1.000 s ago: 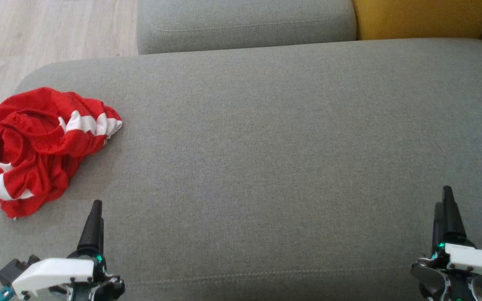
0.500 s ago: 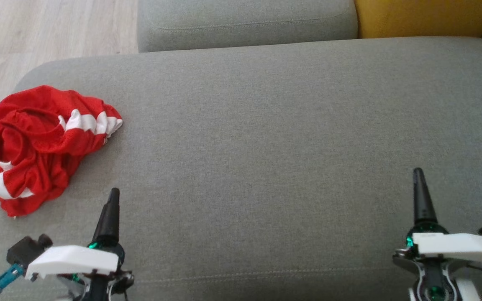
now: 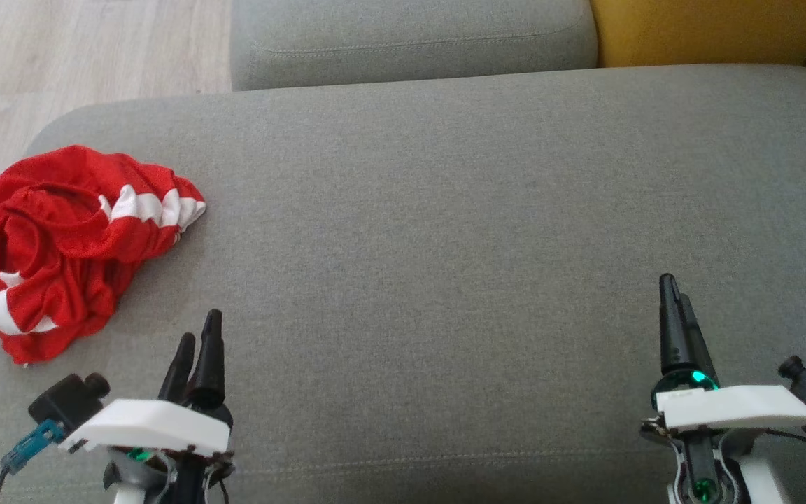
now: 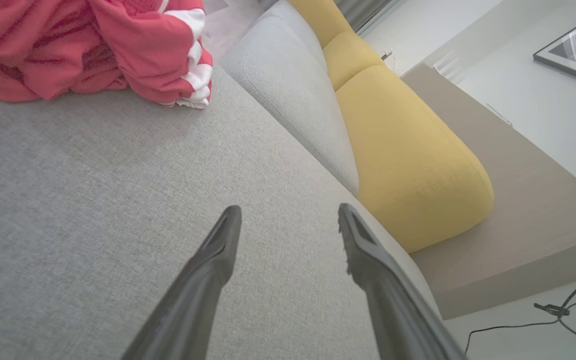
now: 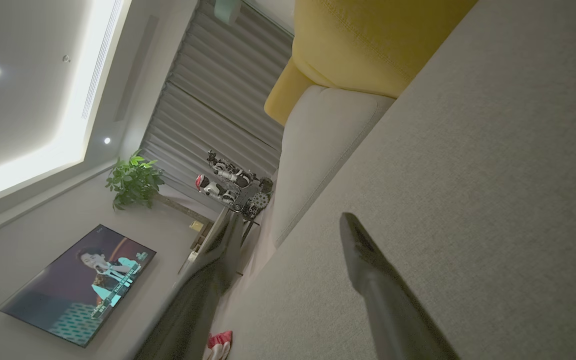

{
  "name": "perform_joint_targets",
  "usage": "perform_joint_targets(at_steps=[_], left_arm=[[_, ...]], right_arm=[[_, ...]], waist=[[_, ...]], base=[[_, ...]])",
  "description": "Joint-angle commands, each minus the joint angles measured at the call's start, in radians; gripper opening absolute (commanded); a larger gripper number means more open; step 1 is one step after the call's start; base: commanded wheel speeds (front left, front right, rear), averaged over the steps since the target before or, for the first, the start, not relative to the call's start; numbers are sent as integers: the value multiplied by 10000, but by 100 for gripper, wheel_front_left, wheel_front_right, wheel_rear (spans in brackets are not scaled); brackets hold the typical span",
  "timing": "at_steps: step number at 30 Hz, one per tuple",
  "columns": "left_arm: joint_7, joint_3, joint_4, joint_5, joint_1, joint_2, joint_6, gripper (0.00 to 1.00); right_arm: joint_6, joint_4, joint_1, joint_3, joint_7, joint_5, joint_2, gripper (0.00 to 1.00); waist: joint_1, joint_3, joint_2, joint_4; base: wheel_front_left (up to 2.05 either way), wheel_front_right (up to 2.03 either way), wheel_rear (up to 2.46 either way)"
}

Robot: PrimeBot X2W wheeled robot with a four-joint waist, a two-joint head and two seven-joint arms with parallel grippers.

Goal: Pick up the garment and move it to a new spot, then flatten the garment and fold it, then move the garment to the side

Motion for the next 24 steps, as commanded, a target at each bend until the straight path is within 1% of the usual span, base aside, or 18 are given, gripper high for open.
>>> perform_joint_targets(at_steps=[1,6,7,11,24], left_arm=[[-115,86,-428,258,-496,196,23,100],[-261,-174,-599,848,-504,314,312,100],[-320,-257,-683,1083,-506,352,425,100],[-436,-421,-858,1554,-510,422,619,100],[-816,-760,-1310,3097,-444,544,1008,100]], right_arm=[[34,-405,-551,204,-104,-273,-70,100],[37,-419,-582,437,-250,-931,-62,100],[39,-423,-591,530,-309,-1193,-61,100],[41,-431,-618,737,-425,-1682,-59,100],[49,-434,-697,1350,-806,-3225,-59,100]], waist=[[0,-6,0,-1],[0,-47,0,-13],[0,-59,0,-20],[0,-73,0,-30],[0,-135,0,-52]], base=[[0,0,0],[0,0,0],[0,0,0],[0,0,0],[0,0,0]])
